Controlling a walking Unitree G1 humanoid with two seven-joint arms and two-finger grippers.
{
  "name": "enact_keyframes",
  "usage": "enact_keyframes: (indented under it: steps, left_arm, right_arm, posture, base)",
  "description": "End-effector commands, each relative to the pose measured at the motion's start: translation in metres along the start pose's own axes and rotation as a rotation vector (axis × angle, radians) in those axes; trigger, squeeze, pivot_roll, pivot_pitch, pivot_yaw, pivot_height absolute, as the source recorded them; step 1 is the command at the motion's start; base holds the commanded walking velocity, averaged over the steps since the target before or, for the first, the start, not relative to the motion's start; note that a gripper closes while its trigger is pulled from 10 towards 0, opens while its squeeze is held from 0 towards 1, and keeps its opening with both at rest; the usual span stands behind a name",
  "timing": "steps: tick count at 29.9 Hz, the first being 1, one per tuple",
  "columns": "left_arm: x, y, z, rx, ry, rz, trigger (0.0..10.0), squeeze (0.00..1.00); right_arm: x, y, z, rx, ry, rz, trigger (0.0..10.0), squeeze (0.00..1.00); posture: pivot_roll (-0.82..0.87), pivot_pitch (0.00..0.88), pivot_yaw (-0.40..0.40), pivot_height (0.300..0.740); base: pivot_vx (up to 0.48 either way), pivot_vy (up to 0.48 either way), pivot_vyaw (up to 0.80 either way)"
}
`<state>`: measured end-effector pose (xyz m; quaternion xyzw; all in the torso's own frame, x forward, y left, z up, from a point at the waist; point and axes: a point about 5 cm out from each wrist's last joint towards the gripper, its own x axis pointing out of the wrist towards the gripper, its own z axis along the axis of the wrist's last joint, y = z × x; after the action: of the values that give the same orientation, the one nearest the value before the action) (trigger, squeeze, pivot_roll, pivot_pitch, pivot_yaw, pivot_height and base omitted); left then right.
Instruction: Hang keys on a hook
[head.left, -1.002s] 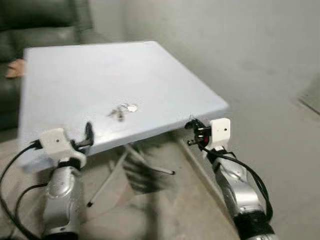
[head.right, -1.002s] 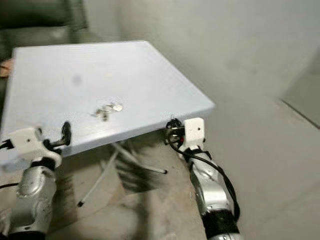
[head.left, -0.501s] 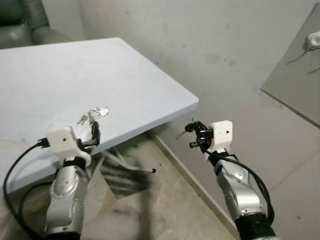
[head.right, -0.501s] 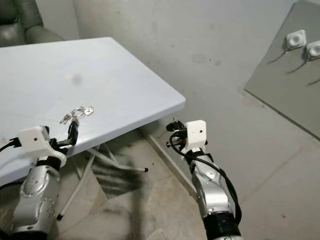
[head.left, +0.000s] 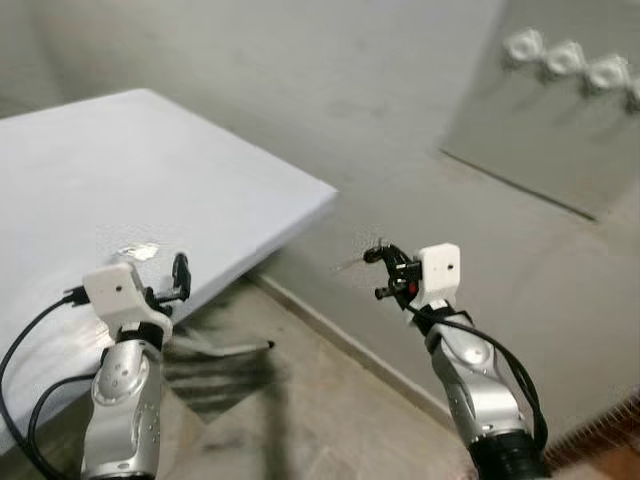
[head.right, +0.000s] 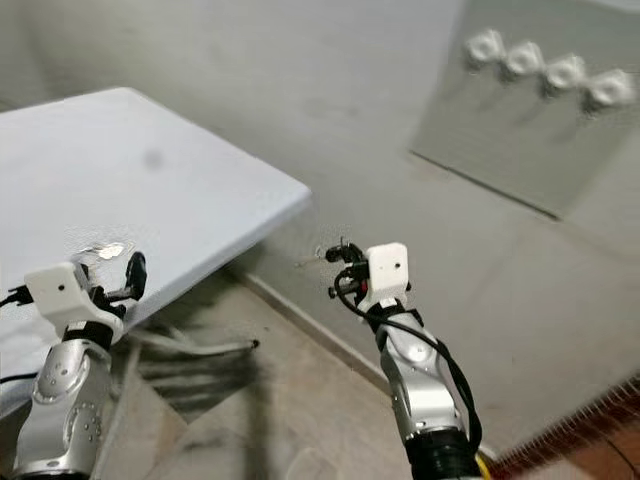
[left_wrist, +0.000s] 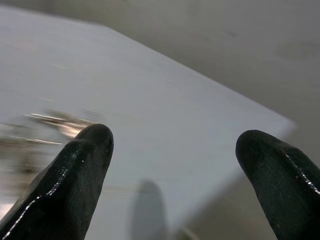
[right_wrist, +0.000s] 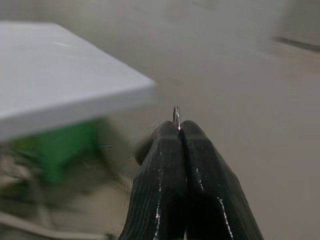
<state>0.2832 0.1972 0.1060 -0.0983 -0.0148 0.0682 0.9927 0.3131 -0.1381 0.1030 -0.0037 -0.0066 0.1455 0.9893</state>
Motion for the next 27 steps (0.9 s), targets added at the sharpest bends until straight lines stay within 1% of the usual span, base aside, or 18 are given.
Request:
enact_keyframes:
  steps: [1, 11, 14, 23, 27]
  left_arm:
    - [0.0001, 0.0039, 0.0023, 0.022, -0.001, 0.003, 10.0, 0.00]
    - [0.0009, 0.0016, 0.0020, 0.053, 0.017, -0.006, 10.0, 0.00]
    - [0.0011, 0.0006, 0.0033, 0.073, 0.005, -0.009, 10.0, 0.00]
    - [0.0009, -0.0014, 0.0045, 0.078, -0.004, -0.010, 10.0, 0.00]
    - [0.0007, -0.0021, 0.0043, 0.079, -0.005, -0.007, 10.0, 0.00]
  right_arm:
    - [0.0024, 0.0008, 0.0056, 0.001, -0.019, 0.001, 10.0, 0.00]
    - [0.0023, 0.0005, 0.0058, 0.001, -0.016, -0.004, 10.0, 0.00]
    - [0.0026, 0.0005, 0.0061, -0.002, -0.018, -0.011, 10.0, 0.00]
    - [0.0027, 0.0003, 0.0056, 0.000, -0.015, -0.017, 10.0, 0.00]
    - [0.0019, -0.0030, 0.0058, 0.046, -0.032, -0.058, 10.0, 0.00]
  posture:
    - [0.00, 0.000, -0.059, 0.740]
    - [0.00, 0.000, -0.060, 0.740]
    - [0.00, 0.000, -0.059, 0.740]
    - [-0.01, 0.000, -0.056, 0.740]
    - [-0.01, 0.000, -0.049, 0.740]
  base:
    - [0.000, 0.000, -0.76]
    - [0.000, 0.000, -0.76]
    - [0.000, 0.000, -0.76]
    - [0.000, 0.000, -0.76]
    - [0.000, 0.000, 0.00]
